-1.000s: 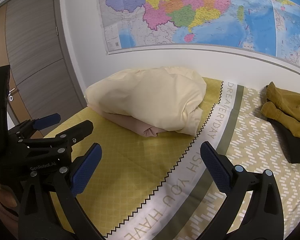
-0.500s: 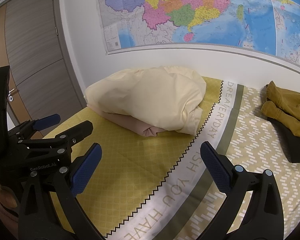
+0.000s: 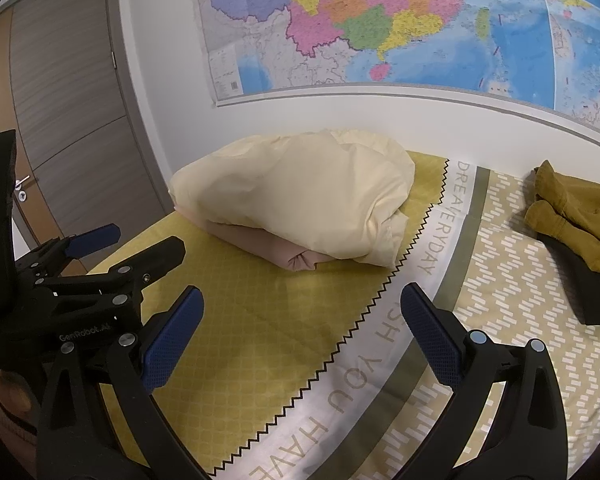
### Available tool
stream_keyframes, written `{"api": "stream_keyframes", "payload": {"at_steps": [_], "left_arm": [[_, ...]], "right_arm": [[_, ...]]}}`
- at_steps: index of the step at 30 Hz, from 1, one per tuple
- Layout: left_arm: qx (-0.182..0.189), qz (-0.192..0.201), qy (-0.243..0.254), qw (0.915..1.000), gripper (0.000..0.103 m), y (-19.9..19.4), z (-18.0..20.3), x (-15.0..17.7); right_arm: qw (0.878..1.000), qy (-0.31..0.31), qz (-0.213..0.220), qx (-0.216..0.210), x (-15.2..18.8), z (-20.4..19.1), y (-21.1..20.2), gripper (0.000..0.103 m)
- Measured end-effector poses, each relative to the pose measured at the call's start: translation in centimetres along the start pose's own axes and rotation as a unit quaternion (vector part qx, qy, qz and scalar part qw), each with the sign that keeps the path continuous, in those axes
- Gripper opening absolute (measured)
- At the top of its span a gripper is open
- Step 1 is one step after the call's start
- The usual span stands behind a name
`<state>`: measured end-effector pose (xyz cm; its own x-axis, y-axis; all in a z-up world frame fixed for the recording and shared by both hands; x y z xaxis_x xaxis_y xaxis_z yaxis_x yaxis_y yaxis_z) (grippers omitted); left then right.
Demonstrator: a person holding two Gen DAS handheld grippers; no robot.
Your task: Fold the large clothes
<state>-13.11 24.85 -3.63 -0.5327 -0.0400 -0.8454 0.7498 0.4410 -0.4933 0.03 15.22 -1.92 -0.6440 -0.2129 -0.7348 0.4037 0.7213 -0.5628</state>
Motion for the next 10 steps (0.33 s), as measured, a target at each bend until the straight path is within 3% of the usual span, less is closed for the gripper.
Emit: {"api": "stream_keyframes", "payload": {"at_steps": [7, 10], "left_arm": [[0.01, 0.001, 0.006, 0.9999, 0.096, 0.04, 0.41, -0.13], [0.035, -0.019, 0.006, 0.9992, 0.096, 0.68, 0.79, 0.01]], "right_arm": [[1.0, 0.005, 0.001, 0.004, -0.03, 0.27, -0.04, 0.097], [1.0, 0.012, 0.003, 0.006, -0.03, 0.7, -0.27, 0.097]]}}
Point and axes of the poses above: each gripper's, at about its wrist camera, not at the fingertips, and y roughly the way its jaws point, z to its right, x to its underside, the point moved 1 cm from there along y, roughly the way its jaws point, and after that the axes turned 15 degrees about y, right-handed, at the moved point
